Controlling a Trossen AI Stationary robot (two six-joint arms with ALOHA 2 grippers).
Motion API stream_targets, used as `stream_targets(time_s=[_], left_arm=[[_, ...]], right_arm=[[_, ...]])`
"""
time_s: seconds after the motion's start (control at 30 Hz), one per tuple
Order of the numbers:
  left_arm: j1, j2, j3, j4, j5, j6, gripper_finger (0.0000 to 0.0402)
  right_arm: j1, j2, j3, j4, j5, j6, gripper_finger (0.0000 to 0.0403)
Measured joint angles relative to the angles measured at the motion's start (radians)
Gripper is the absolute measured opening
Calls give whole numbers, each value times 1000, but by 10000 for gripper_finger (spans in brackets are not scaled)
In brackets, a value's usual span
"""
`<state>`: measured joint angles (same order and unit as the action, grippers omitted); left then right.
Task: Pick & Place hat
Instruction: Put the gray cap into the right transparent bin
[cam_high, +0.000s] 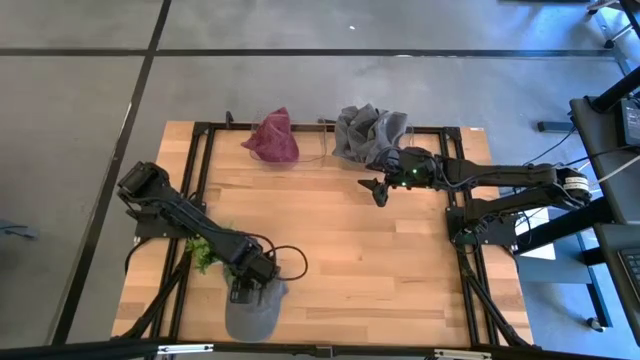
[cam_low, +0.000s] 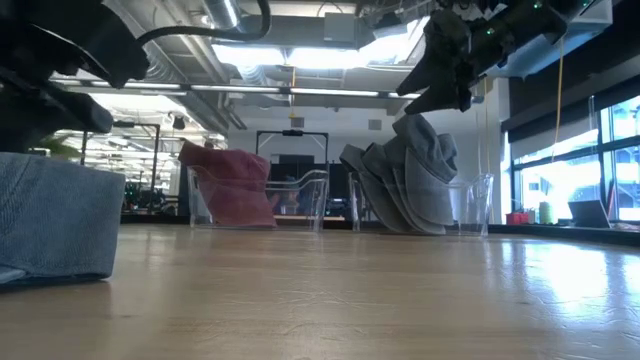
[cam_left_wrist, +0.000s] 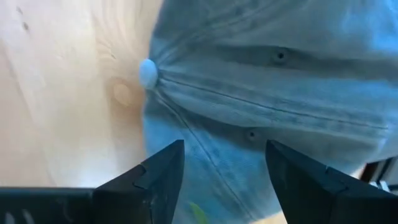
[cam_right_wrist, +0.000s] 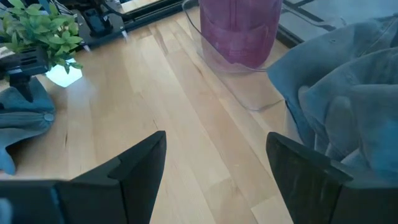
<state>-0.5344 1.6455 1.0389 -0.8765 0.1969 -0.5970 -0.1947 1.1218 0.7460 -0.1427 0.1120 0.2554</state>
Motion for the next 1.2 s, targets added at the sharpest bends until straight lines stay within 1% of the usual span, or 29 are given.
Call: stream_targets(time_s=[0.17,0.27,0.43,0.53,0.6,0.73,0.9,1.0,1.1,1.2], left_arm=[[-18,0,0,1,-67,-28,216],[-36,0,0,-3,-74,-42,215],[-47,0,0,-9,-71,-140,215],[-40,7,0,-7,-132,-188,210],[-32,20,0,-7,-146,-226,206],[-18,65,0,-4,-114,-264,199],[-19,130,0,6,-50,-238,192],[-19,166,4,11,-43,-231,186],[-16,195,5,5,-40,-231,171],[-10,200,4,5,-38,-231,145]], right_arm=[[0,17,0,15,0,-1,278],[0,19,0,13,0,-1,278],[0,18,0,13,0,1,278],[0,18,0,13,0,0,278],[0,18,0,13,0,0,278],[0,18,0,12,0,0,278],[0,18,0,12,0,-1,278],[0,18,0,12,0,0,278],[0,18,0,12,0,0,278],[0,18,0,11,0,0,278]])
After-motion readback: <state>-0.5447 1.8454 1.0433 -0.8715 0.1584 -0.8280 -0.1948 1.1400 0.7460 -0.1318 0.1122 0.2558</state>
